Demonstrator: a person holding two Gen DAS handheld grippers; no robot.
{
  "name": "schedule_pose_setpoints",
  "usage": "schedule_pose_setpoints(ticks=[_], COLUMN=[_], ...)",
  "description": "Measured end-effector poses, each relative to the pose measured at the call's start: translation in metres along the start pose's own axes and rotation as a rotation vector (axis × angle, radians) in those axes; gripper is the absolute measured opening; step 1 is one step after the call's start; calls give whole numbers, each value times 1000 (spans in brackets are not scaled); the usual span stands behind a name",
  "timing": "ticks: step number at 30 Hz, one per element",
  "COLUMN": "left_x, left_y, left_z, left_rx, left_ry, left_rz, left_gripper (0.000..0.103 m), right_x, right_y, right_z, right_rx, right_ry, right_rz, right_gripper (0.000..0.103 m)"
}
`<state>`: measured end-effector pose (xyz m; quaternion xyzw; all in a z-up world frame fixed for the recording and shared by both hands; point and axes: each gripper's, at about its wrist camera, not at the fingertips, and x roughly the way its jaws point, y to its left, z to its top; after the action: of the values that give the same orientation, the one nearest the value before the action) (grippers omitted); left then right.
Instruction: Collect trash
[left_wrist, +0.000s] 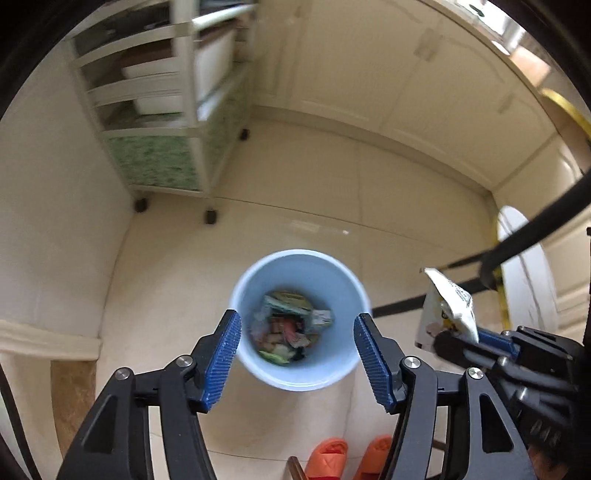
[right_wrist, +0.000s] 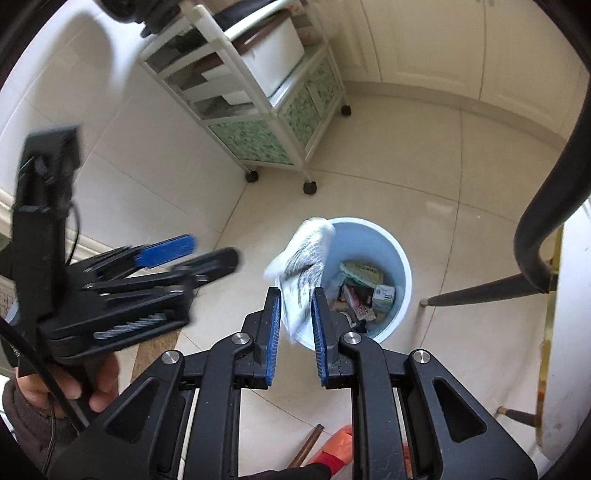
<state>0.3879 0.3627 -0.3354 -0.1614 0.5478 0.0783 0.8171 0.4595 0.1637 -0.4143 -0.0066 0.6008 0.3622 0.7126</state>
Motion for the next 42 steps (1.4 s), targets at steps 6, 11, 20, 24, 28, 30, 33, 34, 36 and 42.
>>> schedule_pose_setpoints(ticks=[6, 11, 20, 24, 28, 30, 33, 34, 36, 42], left_x=[-17, -41, -131, -176, -232, -255, -292, -302, -325, -392], left_y=[14, 18, -1, -16, -44, -59, -87, -97, -116, -174], left_z=[-31, -44, -97, -120, -148, -164, -187, -196, -211, -258], left_rx=[-95, -99, -73, -69, -38, -15, 40, 61, 88, 194], left_ry=[-26, -61, -238, -330, -446, -497, -581, -611, -654, -763], left_rz=[32, 47, 119, 128, 130, 125, 98, 83, 48, -46], left_gripper=[69, 69, 78, 84, 89, 90, 94, 96, 97, 102], right_x=[5, -8, -95, -154, -217, -245, -294, -311, -345, -434], right_y=[6, 18, 62, 87, 111, 119, 121, 119, 115, 106], right_z=[3, -4, -34, -58, -88, -103, -130, -139, -158, -211], right_rx=[-8, -23, -70, -105, -164, -185, -193, -184, -166, -106], right_ry=[-27, -38, -159, -266, -379, -430, -528, -562, -630, -781], right_rz=[-41, -72, -99, -92, -126, -159, -248, -272, -327, -439], right_gripper=[24, 47, 93, 102, 103, 103, 103, 103, 103, 103])
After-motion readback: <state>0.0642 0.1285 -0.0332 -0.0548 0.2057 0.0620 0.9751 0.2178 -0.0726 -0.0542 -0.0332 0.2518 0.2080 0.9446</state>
